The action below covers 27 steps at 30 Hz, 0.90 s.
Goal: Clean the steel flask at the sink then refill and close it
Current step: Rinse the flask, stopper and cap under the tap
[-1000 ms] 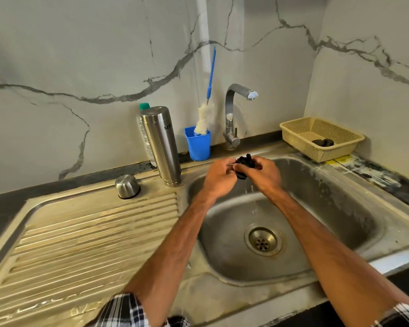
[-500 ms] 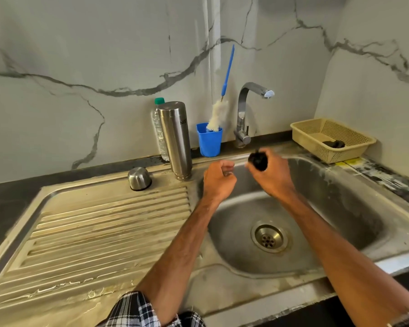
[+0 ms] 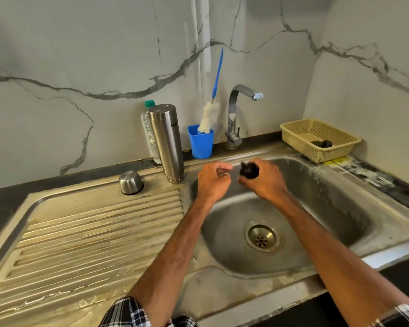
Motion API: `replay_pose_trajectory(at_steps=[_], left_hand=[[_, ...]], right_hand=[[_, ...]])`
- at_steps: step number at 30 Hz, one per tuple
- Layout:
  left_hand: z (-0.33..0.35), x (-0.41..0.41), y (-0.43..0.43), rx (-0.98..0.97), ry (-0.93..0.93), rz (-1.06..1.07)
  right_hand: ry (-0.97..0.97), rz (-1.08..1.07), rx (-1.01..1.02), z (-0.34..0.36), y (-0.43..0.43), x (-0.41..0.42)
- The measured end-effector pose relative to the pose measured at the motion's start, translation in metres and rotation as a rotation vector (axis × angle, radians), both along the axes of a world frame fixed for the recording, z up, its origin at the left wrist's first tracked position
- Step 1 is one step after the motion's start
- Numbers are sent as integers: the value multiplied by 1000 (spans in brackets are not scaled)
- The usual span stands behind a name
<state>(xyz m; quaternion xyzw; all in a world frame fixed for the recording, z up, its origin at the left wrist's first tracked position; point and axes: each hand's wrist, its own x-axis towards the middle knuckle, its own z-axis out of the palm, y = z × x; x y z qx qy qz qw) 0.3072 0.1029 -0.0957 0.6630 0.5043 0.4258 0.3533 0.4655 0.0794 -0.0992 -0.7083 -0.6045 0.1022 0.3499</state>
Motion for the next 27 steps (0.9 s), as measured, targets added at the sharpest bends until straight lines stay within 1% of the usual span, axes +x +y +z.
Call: replay_pose_trajectory(at_steps=[1,2,3,6,9,11,18,21,23,25,26,27], left_hand=[[-1,0,-1,-8,2,-1],[-2,1,-2,-13,6,-4],[-3,1,-2,-13,11,-9],[-1,3,-2,-4,9,-19],[0,2,-2,-11,12,-19],[-1,2,-3,-11,25,-27],[-4,-1,0,-30,31,-27],[-4,-1,0,-39,29,-21],[-3,-1,-1,-36,30,-18],[-3,-1,0,-36,27,-8],[-3,0,0,-39,21,2],[-3,-1,0,-40,15,13]], right_hand=[[-29,42,-160,-6,0,0],[-49,59,-263,-12,1,1],[-60,57,-295,-15,1,2],[-57,18,-243,-13,3,8],[-125,7,-339,-11,3,10],[-143,17,-359,-15,4,10],[-105,40,-267,-15,5,13],[-83,40,-180,-15,5,15],[-44,30,-39,-9,3,12],[-19,-29,177,2,0,7],[-32,-55,275,5,-1,4],[-53,-64,316,5,-1,2]])
